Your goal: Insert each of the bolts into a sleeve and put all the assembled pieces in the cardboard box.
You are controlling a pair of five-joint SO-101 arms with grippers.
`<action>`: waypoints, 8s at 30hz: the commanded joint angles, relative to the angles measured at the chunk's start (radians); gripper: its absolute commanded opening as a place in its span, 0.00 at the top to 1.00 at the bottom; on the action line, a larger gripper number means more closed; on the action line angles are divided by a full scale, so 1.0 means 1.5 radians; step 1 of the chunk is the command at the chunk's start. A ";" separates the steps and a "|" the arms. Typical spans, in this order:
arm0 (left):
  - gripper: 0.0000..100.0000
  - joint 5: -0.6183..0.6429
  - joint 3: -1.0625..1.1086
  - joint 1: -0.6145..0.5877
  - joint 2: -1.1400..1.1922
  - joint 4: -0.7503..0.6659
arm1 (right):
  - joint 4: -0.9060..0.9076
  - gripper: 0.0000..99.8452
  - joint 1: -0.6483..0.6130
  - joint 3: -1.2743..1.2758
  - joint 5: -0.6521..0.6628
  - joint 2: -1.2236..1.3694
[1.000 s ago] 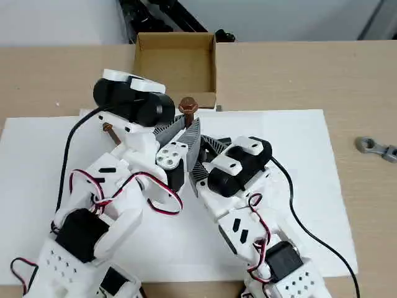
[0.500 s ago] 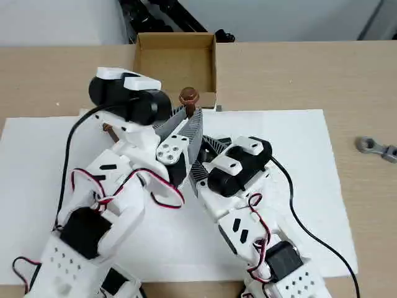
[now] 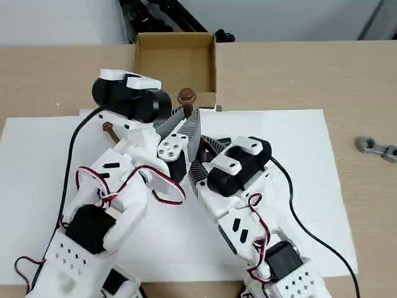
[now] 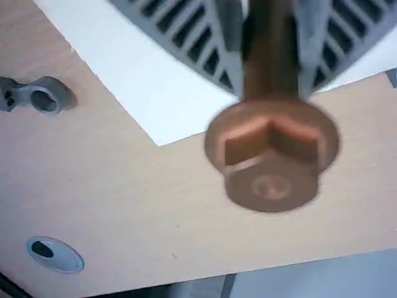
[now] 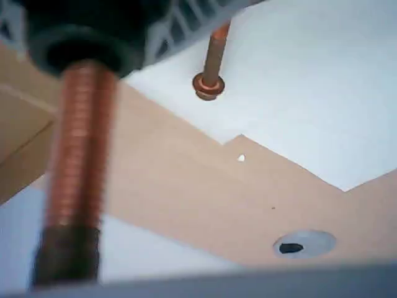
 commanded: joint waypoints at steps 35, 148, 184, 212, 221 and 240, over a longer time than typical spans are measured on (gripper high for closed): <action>0.81 0.057 -0.099 -0.054 -0.002 0.168 | -0.012 1.00 0.019 -0.040 0.013 0.009; 0.86 0.217 -0.820 -0.440 1.064 0.489 | 0.828 0.99 0.308 -1.125 0.069 0.826; 0.99 0.074 -0.842 -0.456 0.892 0.613 | 0.873 1.00 0.302 -0.983 0.144 0.819; 0.99 -0.077 -0.247 -0.446 0.191 0.490 | 0.634 0.91 0.203 -0.575 0.191 0.722; 0.99 -0.076 -0.230 -0.446 0.179 0.480 | 0.629 0.84 0.203 -0.573 0.192 0.738; 1.00 -0.077 -0.229 -0.447 0.178 0.483 | 0.613 0.84 0.154 -0.601 0.174 0.839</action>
